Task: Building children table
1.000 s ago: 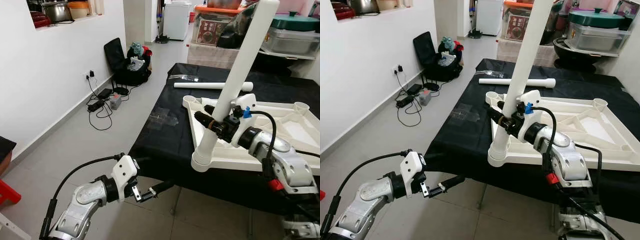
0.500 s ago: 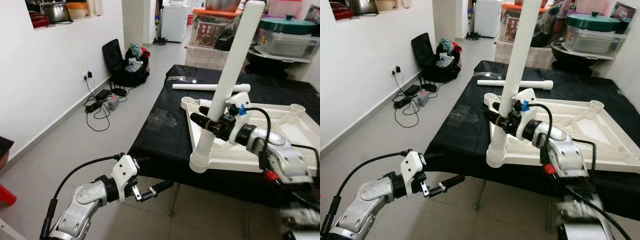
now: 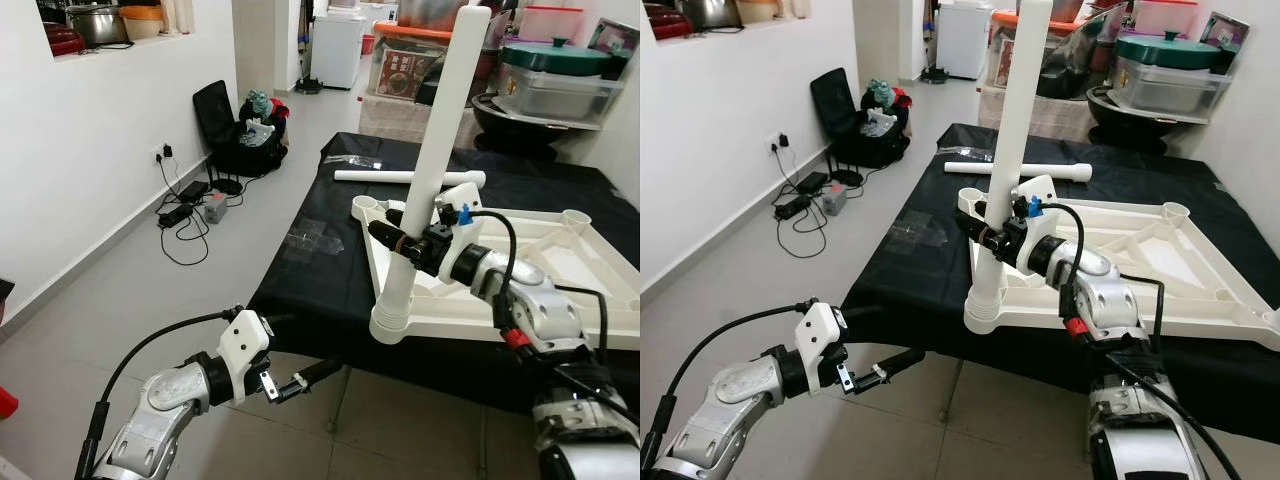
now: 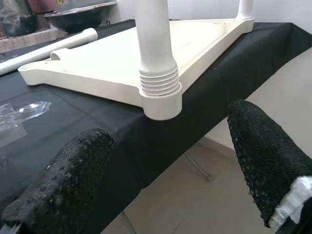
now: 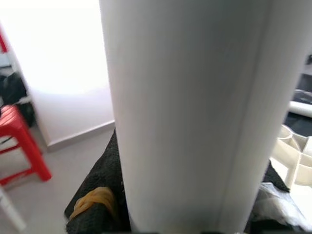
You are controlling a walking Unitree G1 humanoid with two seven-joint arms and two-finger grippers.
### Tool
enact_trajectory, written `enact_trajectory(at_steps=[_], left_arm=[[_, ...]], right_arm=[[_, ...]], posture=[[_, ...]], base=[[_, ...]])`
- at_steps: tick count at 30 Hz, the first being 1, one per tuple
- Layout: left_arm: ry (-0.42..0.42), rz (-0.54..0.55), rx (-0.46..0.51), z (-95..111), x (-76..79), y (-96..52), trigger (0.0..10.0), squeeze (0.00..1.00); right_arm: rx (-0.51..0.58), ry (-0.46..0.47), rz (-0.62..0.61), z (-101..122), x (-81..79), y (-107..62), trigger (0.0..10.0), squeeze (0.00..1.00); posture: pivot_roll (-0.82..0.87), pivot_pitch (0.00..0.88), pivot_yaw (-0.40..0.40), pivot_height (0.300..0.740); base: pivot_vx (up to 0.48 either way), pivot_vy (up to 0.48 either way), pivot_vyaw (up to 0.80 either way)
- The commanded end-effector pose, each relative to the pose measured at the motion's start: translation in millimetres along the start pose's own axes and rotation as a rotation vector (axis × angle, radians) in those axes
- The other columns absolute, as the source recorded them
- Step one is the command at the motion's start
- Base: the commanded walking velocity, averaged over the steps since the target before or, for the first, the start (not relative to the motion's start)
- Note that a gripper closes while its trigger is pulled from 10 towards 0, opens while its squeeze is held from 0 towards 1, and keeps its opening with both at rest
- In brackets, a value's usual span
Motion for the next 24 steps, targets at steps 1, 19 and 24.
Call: enact_trajectory(at_steps=[1, 19, 24], left_arm=[[-0.001, -0.006, -0.003, 1, 0.2, -1.7, 10.0, 0.0], [0.015, 0.019, -0.006, 3, -8.1, -1.2, 10.0, 0.0], [0.014, 0.034, -0.006, 3, -9.9, -0.6, 10.0, 0.0]], right_arm=[[-0.09, 0.067, -0.082, -32, 9.0, -5.7, 10.0, 0.0], [0.038, 0.142, -0.721, -59, 8.3, -16.6, 10.0, 0.0], [0.103, 0.089, -0.855, -58, 4.4, -27.0, 10.0, 0.0]], posture=[[0.07, 0.0, -0.07, 0.74], [0.06, 0.0, -0.064, 0.74], [0.04, 0.0, -0.06, 0.74]], base=[[0.0, 0.0, 0.0], [0.0, 0.0, 0.0], [0.0, 0.0, 0.0]])
Point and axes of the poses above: a point about 5 cm out from each wrist's last joint towards the gripper, its own y axis pointing out of the wrist towards the gripper, its own z axis along the axis of the wrist's last joint, x = y × z, the point moved 1 cm from there along y, pointing out of the wrist towards the gripper, and after that the axes turned 9 degrees about y, right-handed, at the moved point
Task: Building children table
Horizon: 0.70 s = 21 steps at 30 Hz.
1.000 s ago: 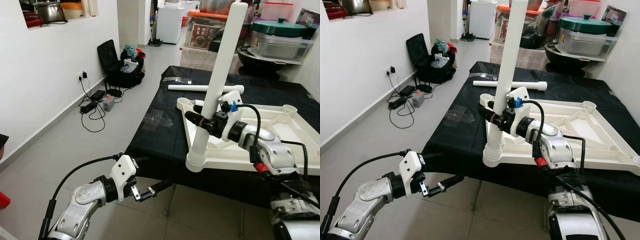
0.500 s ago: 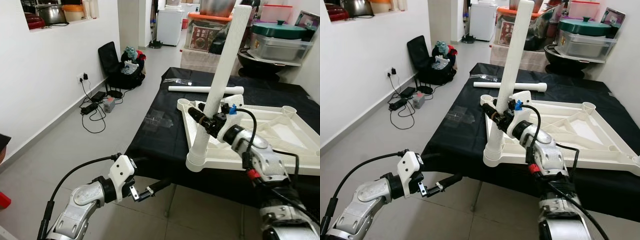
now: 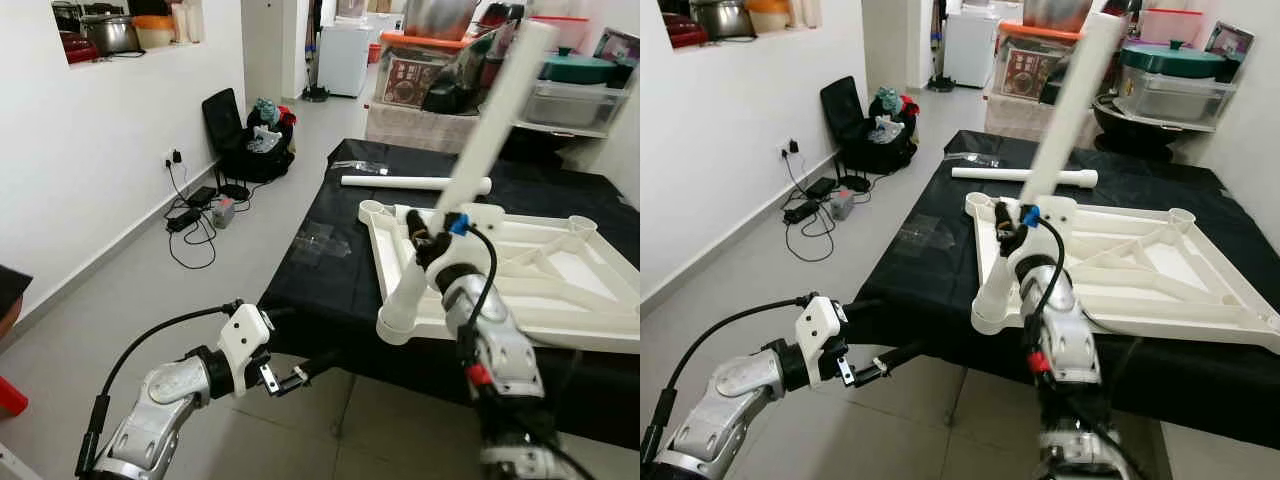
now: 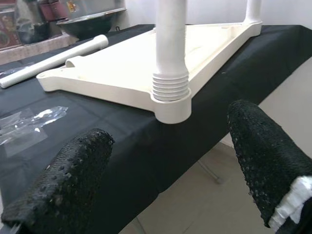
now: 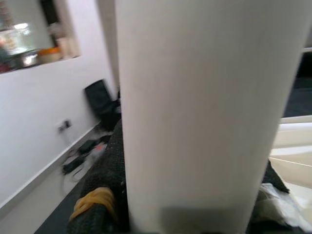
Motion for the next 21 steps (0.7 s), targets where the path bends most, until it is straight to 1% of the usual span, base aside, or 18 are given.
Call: enact_trajectory(at_steps=[1, 2, 3, 5, 6, 7, 10, 12, 13, 14, 15, 16, 17, 19, 20, 21], left_arm=[[0.001, 0.014, -0.009, -1, -2.9, 0.1, 10.0, 0.0], [0.004, 0.012, -0.005, -1, -2.7, 2.4, 10.0, 0.0], [0.004, 0.012, -0.005, -1, -2.7, 2.4, 10.0, 0.0], [0.008, 0.012, 0.0, 1, -3.1, 4.4, 10.0, 0.0], [0.008, 0.012, 0.0, 1, -3.1, 4.4, 10.0, 0.0], [0.008, 0.015, 0.002, 1, -3.9, 3.8, 10.0, 0.0], [0.008, 0.019, 0.001, 1, -4.7, 2.5, 10.0, 0.0], [0.006, 0.025, -0.007, -2, -5.5, 1.2, 10.0, 0.0], [0.006, 0.025, -0.007, -2, -5.5, 1.2, 10.0, 0.0], [0.005, 0.026, -0.007, -2, -5.8, 1.7, 10.0, 0.0], [0.005, 0.026, -0.007, -2, -5.8, 1.7, 10.0, 0.0], [0.004, 0.026, -0.006, -2, -6.0, 3.6, 10.0, 0.0], [0.004, 0.026, -0.006, -2, -6.0, 3.6, 10.0, 0.0], [0.006, 0.022, -0.001, -1, -5.6, 7.3, 10.0, 0.0], [0.007, 0.022, 0.003, 0, -5.8, 8.0, 10.0, 0.0], [0.007, 0.022, 0.003, 0, -5.8, 8.0, 10.0, 0.0]], right_arm=[[-0.076, -0.127, -0.184, -27, 31.7, -11.9, 10.0, 0.0], [-0.052, -0.161, -0.198, -25, 33.3, -15.1, 10.0, 0.0], [-0.052, -0.161, -0.198, -25, 33.3, -15.1, 10.0, 0.0], [-0.022, -0.208, -0.204, -23, 33.7, -18.4, 10.0, 0.0], [-0.022, -0.208, -0.204, -23, 33.7, -18.4, 10.0, 0.0], [-0.018, -0.227, -0.193, -23, 31.7, -19.3, 10.0, 0.0], [-0.016, -0.241, -0.193, -24, 28.9, -20.6, 10.0, 0.0], [-0.036, -0.22, -0.132, -28, 18.5, -20.6, 10.0, 0.0], [-0.036, -0.22, -0.132, -28, 18.5, -20.6, 10.0, 0.0], [-0.044, -0.22, -0.068, -28, 10.9, -19.5, 10.0, 0.0], [-0.044, -0.22, -0.068, -28, 10.9, -19.5, 10.0, 0.0], [-0.08, -0.19, 0.054, -31, 0.1, -18.0, 10.0, 0.0], [-0.08, -0.19, 0.054, -31, 0.1, -18.0, 10.0, 0.0], [-0.137, -0.121, 0.263, -35, -17.9, -20.4, 10.0, 0.0], [-0.173, -0.094, 0.424, -36, -29.2, -25.4, 10.0, 0.0], [-0.173, -0.094, 0.424, -36, -29.2, -25.4, 10.0, 0.0]], posture=[[0.04, 0.0, -0.06, 0.74], [0.03, 0.0, -0.058, 0.74], [0.03, 0.0, -0.058, 0.74], [0.03, 0.0, -0.063, 0.74], [0.03, 0.0, -0.063, 0.74], [0.04, 0.0, -0.064, 0.74], [0.04, 0.0, -0.063, 0.74], [0.03, 0.0, -0.064, 0.74], [0.03, 0.0, -0.064, 0.74], [0.02, 0.0, -0.06, 0.74], [0.02, 0.0, -0.06, 0.74], [0.02, 0.0, -0.057, 0.74], [0.02, 0.0, -0.057, 0.74], [0.02, 0.0, -0.061, 0.74], [0.04, 0.0, -0.073, 0.74], [0.04, 0.0, -0.073, 0.74]], base=[[0.0, 0.0, 0.0], [0.0, 0.0, 0.0], [0.0, 0.0, 0.0], [0.0, 0.0, 0.0], [0.0, 0.0, 0.0], [0.0, 0.0, 0.0], [0.0, 0.0, 0.0], [0.0, 0.0, 0.0], [0.0, 0.0, 0.0], [0.0, 0.0, 0.0], [0.0, 0.0, 0.0], [0.0, 0.0, 0.0], [0.0, 0.0, 0.0], [0.0, 0.0, 0.0], [0.0, 0.0, 0.0], [0.0, 0.0, 0.0]])
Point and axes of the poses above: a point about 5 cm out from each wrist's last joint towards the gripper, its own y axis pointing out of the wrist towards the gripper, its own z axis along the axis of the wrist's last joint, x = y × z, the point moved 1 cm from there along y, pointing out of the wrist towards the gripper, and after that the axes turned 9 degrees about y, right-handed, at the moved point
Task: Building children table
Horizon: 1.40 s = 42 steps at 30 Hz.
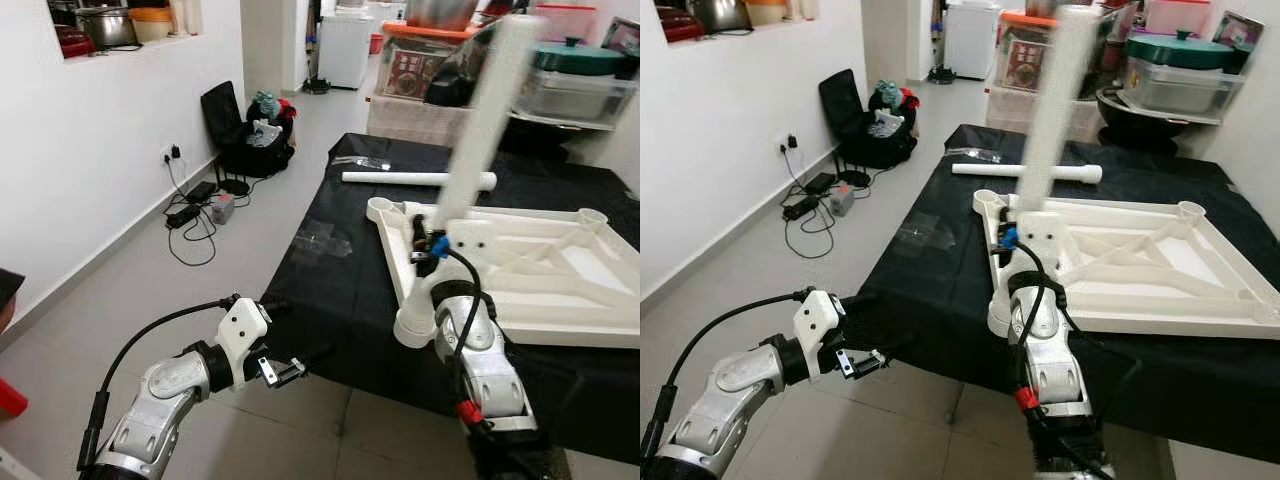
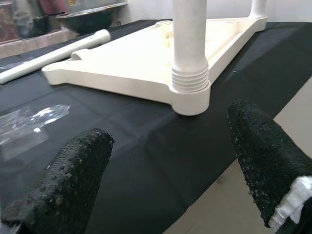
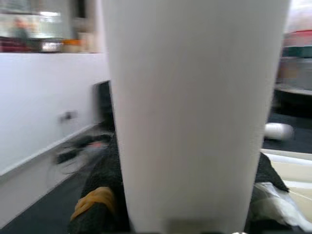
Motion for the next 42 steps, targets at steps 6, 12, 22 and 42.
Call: enact_trajectory(at_steps=[6, 12, 22, 42], left_arm=[[0.005, 0.012, 0.002, 0, -0.5, 1.0, 10.0, 0.0], [-0.003, 0.025, -0.008, -3, 0.0, -1.5, 10.0, 0.0], [-0.004, 0.044, 0.004, 0, -0.4, -1.7, 10.0, 0.0], [-0.016, 0.076, -0.003, -2, -1.9, -6.4, 10.0, 0.0]], right_arm=[[-0.212, 0.143, 0.409, -29, -34.0, -12.5, 10.0, 0.0], [-0.221, 0.155, 0.596, -20, -49.4, -14.4, 10.0, 0.0], [-0.303, 0.149, 0.814, -24, -49.3, -13.7, 10.0, 0.0], [-0.333, 0.161, 0.706, -29, -8.0, 11.4, 10.0, 0.0]], posture=[[0.05, 0.0, -0.09, 0.74], [0.04, 0.0, -0.094, 0.74], [0.09, 0.0, -0.134, 0.74], [0.1, 0.0, -0.137, 0.74]], base=[[0.0, 0.0, 0.0], [0.0, 0.0, 0.0], [0.0, 0.0, 0.0], [0.0, 0.0, 0.0]])
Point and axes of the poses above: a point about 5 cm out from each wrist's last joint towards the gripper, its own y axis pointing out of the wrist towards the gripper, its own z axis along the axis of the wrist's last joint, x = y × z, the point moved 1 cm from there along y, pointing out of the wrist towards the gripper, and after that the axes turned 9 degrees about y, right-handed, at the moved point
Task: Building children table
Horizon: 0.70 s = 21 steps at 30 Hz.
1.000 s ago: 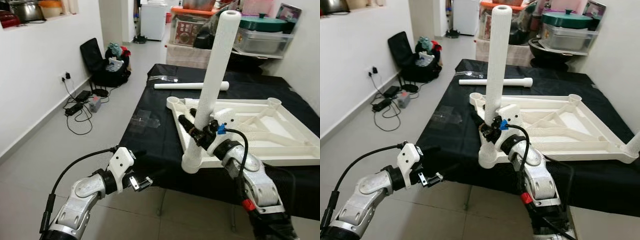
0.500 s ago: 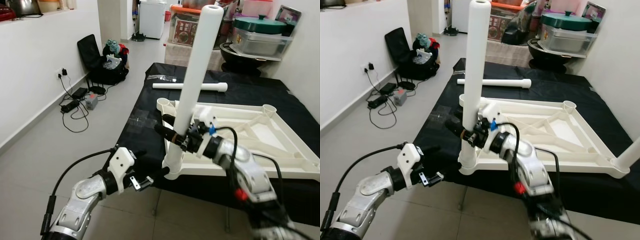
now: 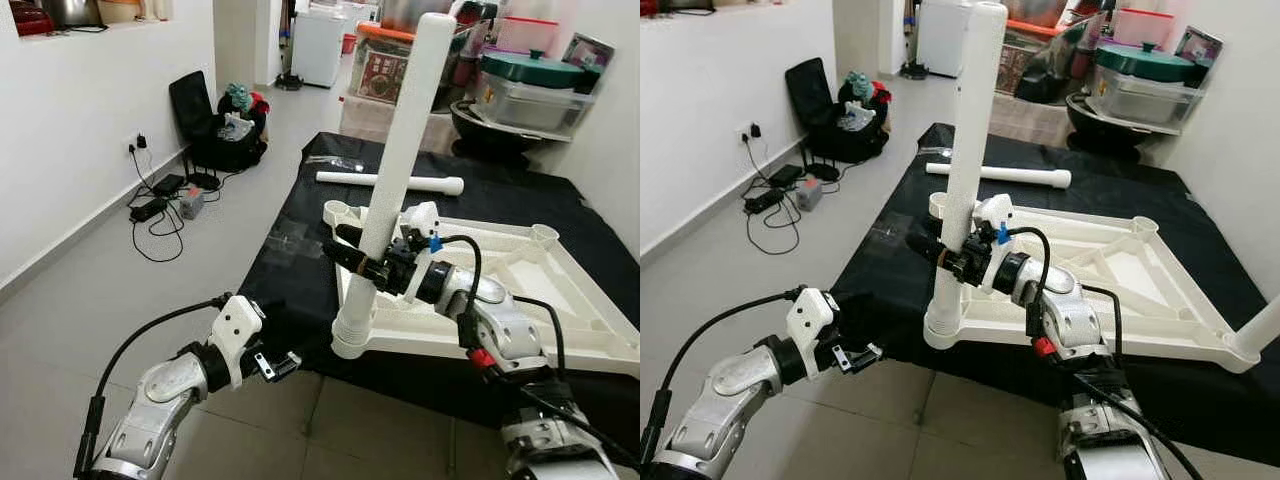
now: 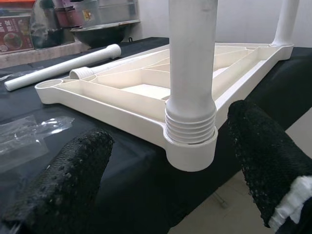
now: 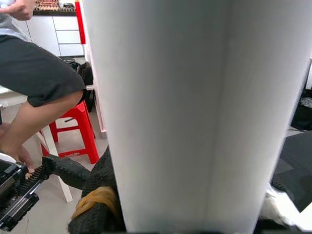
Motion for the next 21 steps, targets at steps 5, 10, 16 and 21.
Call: enact_trajectory(at_steps=[5, 10, 16, 21], left_arm=[[-0.005, -0.012, -0.007, -2, 0.5, 2.5, 10.0, 0.0], [-0.008, -0.019, -0.001, 0, 3.5, 3.4, 10.0, 0.0], [-0.014, -0.02, -0.006, -2, 4.6, 1.9, 10.0, 0.0], [-0.027, -0.018, 0.005, -1, 8.4, 7.0, 10.0, 0.0]], right_arm=[[-0.062, 0.093, -0.119, -34, 15.2, -11.1, 10.0, 0.0], [-0.041, 0.091, -0.243, -38, 24.3, -17.6, 10.0, 0.0], [0.041, 0.116, -0.574, -34, 36.2, -25.4, 10.0, 0.0], [0.099, 0.06, -0.806, -40, 11.4, -36.7, 10.0, 0.0]], posture=[[0.09, 0.0, -0.123, 0.74], [0.09, 0.0, -0.121, 0.74], [0.06, 0.0, -0.112, 0.74], [0.05, 0.0, -0.101, 0.74]], base=[[0.0, 0.0, 0.0], [0.0, 0.0, 0.0], [0.0, 0.0, 0.0], [0.0, 0.0, 0.0]])
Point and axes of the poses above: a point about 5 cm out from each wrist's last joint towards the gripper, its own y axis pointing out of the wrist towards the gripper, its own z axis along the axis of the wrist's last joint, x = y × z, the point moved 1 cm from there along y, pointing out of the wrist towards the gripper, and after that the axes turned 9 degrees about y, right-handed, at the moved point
